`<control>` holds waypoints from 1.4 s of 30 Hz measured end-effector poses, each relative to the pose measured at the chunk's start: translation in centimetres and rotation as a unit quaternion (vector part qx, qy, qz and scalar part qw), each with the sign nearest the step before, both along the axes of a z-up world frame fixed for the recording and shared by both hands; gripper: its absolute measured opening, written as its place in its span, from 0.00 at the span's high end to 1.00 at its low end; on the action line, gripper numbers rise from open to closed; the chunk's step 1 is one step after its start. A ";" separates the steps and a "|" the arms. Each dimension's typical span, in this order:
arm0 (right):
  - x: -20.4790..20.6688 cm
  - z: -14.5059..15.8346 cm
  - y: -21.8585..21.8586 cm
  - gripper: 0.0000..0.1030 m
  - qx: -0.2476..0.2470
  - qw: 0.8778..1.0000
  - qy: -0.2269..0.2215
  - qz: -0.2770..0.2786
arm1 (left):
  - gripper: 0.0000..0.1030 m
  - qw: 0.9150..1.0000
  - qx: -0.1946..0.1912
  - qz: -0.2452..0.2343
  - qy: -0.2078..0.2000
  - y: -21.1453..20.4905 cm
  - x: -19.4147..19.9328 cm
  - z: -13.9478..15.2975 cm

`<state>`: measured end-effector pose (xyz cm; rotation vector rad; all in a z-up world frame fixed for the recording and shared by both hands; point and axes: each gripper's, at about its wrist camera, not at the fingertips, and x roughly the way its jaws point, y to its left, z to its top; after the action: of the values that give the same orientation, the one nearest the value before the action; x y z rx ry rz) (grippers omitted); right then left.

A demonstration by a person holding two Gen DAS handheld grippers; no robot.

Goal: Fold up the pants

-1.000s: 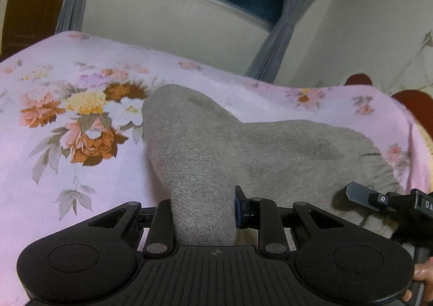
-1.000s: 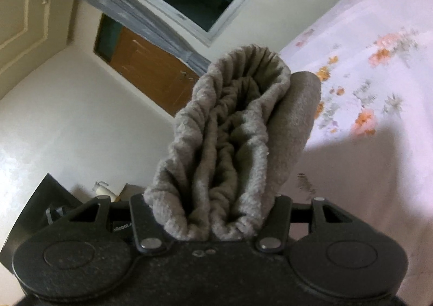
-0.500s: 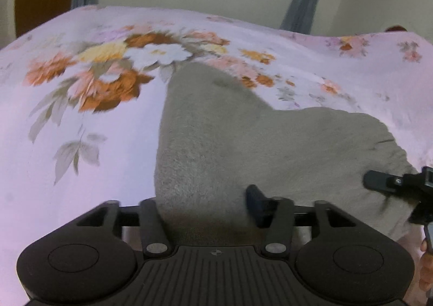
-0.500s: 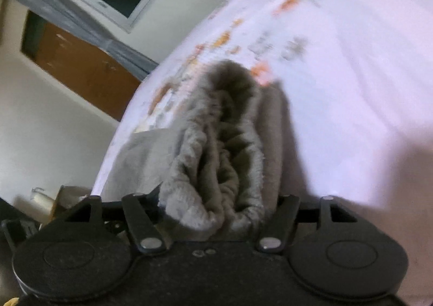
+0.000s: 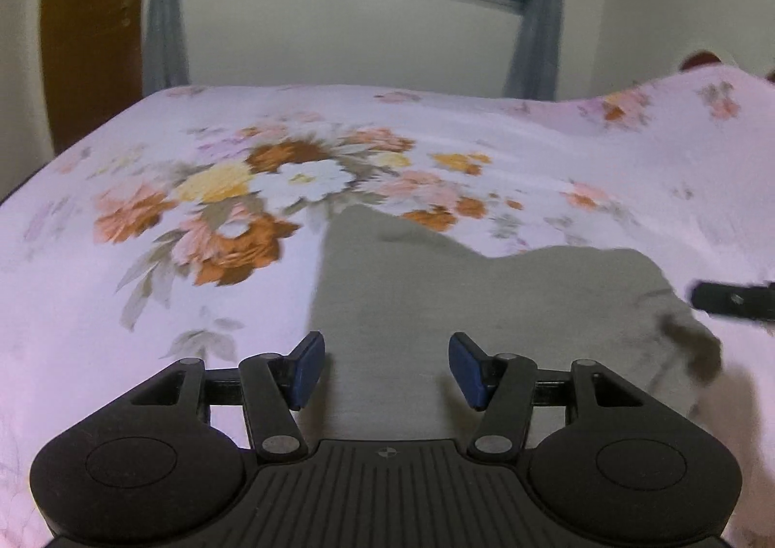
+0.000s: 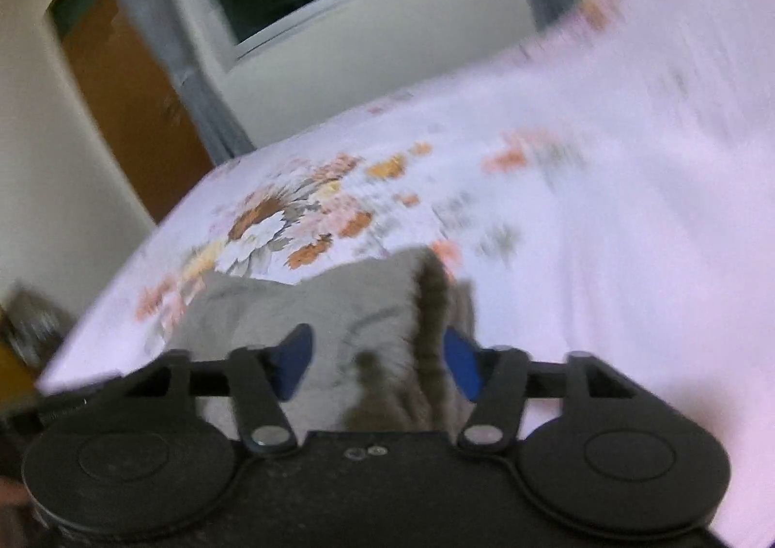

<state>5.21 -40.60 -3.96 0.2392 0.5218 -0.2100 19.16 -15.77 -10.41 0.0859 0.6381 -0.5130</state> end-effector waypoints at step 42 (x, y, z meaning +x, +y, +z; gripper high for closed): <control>0.9 -5.8 3.5 0.53 -0.067 0.993 0.092 -0.003 | 0.00 0.992 0.051 0.008 0.113 -2.8 -2.0 -2.9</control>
<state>6.06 -37.12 -9.78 0.0905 0.6875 -0.2742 17.12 -18.56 -13.29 0.1209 0.8860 -0.4780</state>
